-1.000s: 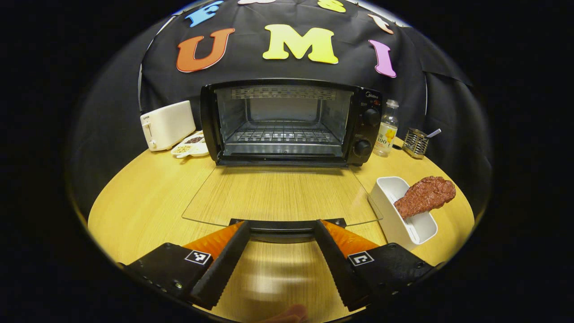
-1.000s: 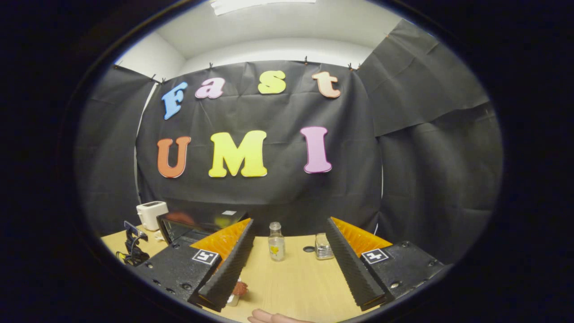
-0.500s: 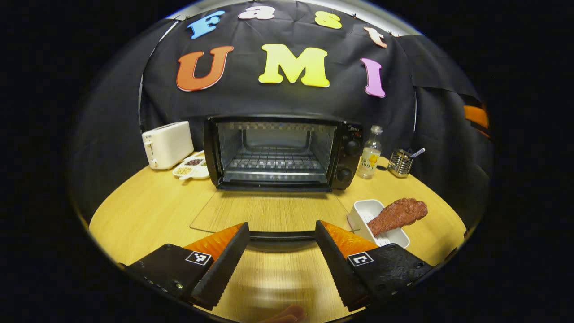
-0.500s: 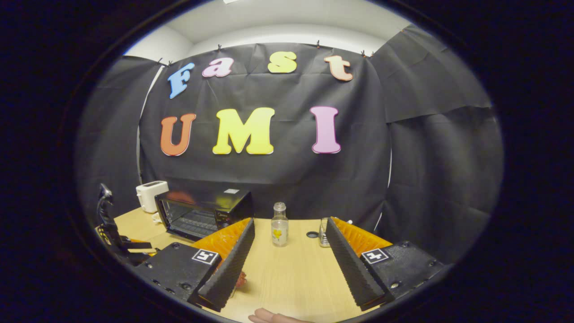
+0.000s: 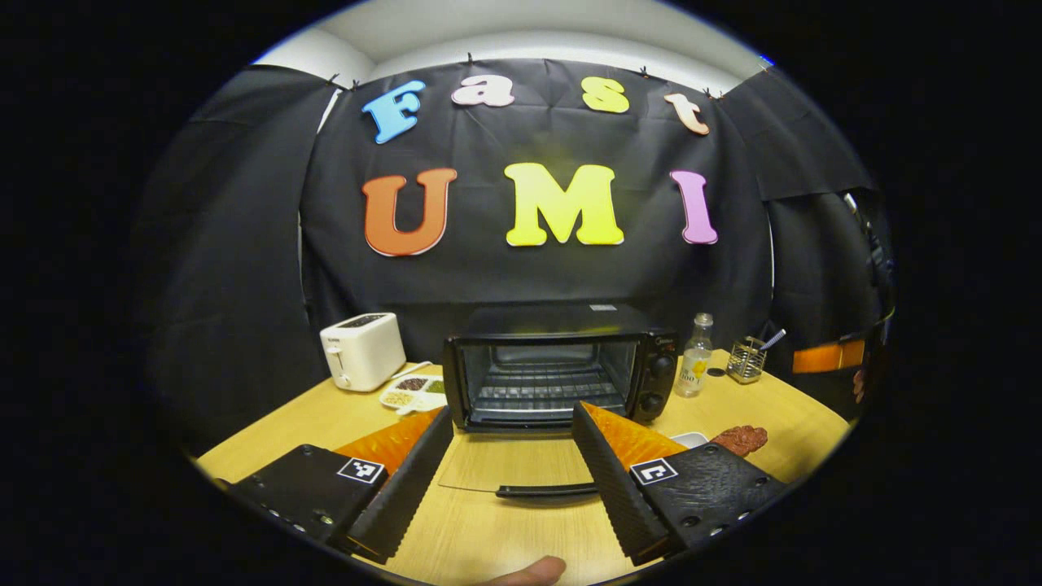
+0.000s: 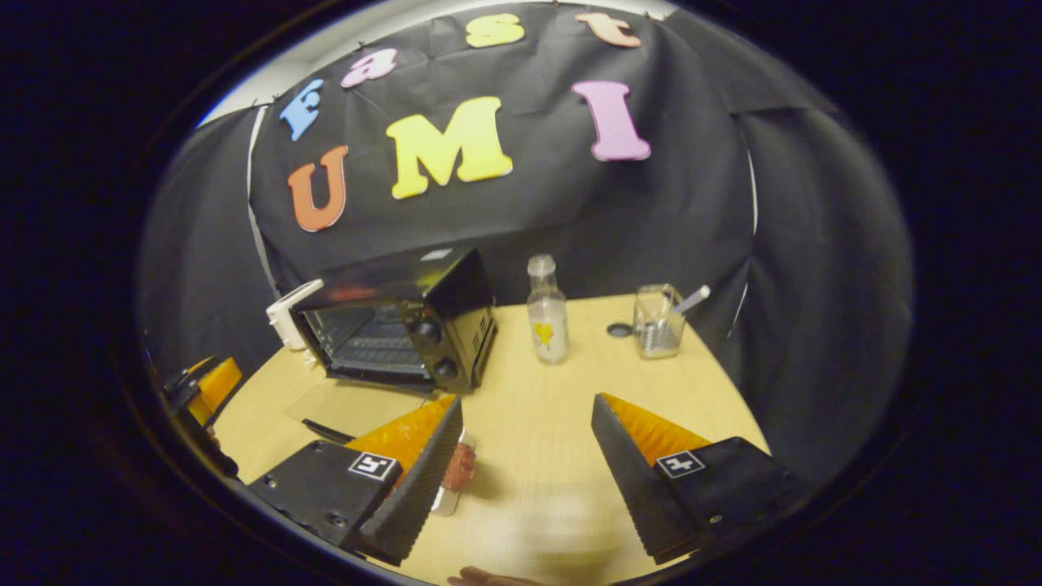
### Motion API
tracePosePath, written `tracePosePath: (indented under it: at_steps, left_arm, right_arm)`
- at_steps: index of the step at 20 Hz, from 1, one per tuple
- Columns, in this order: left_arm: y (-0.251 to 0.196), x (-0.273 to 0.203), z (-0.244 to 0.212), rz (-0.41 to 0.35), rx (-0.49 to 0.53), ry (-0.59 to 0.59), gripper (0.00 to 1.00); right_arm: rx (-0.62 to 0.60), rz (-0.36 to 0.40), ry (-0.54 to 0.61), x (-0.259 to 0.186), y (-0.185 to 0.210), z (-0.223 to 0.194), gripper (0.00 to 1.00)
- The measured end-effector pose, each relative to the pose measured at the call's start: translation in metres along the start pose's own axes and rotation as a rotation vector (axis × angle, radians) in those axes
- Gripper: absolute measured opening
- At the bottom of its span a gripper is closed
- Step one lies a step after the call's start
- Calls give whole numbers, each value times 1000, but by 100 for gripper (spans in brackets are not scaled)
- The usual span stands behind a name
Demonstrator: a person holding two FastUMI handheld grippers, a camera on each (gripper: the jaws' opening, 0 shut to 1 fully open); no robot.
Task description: Open the electric oven with the left hand, put the food in, and close the electric oven.
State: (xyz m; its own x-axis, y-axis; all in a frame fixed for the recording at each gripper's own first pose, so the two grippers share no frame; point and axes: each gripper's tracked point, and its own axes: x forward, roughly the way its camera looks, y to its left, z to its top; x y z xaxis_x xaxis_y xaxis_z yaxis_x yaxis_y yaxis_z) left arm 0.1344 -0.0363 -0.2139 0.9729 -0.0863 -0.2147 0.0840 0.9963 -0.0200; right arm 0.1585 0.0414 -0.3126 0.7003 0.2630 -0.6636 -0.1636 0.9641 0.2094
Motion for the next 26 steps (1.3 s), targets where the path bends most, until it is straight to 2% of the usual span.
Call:
tracePosePath:
  at_steps: [2, 3, 6, 7, 9, 10, 12, 13, 18, 19, 20, 22, 25, 26]
  left_arm:
    - [9, -9, 15, 6, -7, -27, 94]
    - [15, -14, 22, 5, -9, -41, 94]
    - [46, -25, 41, 53, -15, -77, 98]
    - [57, -30, 47, 73, -18, -90, 98]
    - [73, -41, 54, 106, -40, -110, 97]
    - [78, -45, 57, 109, -60, -118, 97]
    - [77, -53, 54, 89, -99, -112, 95]
    - [78, -55, 53, 76, -111, -107, 95]
    - [91, -65, 46, 89, -72, -92, 95]
    - [90, -67, 45, 85, -71, -88, 95]
    - [90, -68, 42, 78, -72, -83, 95]
    - [89, -69, 37, 66, -73, -73, 95]
    - [91, -70, 31, 55, -57, -58, 95]
    - [92, -69, 27, 54, -49, -50, 95]
  right_arm:
    - [64, 47, 84, 15, 5, -21, 91]
    - [96, 79, 115, 18, 9, -29, 94]
    - [186, 163, 228, 33, 24, -60, 82]
    - [214, 191, 265, 37, 29, -69, 75]
    - [262, 259, 315, 39, 43, -82, 76]
    - [291, 301, 325, 37, 52, -85, 56]
    - [328, 330, 321, 32, 62, -83, 17]
    - [291, 325, 306, 30, 62, -83, 13]
    - [28, 199, 149, 6, 68, -59, 11]
    - [-25, 183, 119, 0, 72, -53, 7]
    - [-77, 167, 88, -4, 75, -48, 10]
    - [-175, 130, 30, -12, 84, -38, 11]
    - [-277, 95, -38, -20, 104, -25, 11]
    - [-294, 92, -51, -19, 110, -22, 7]
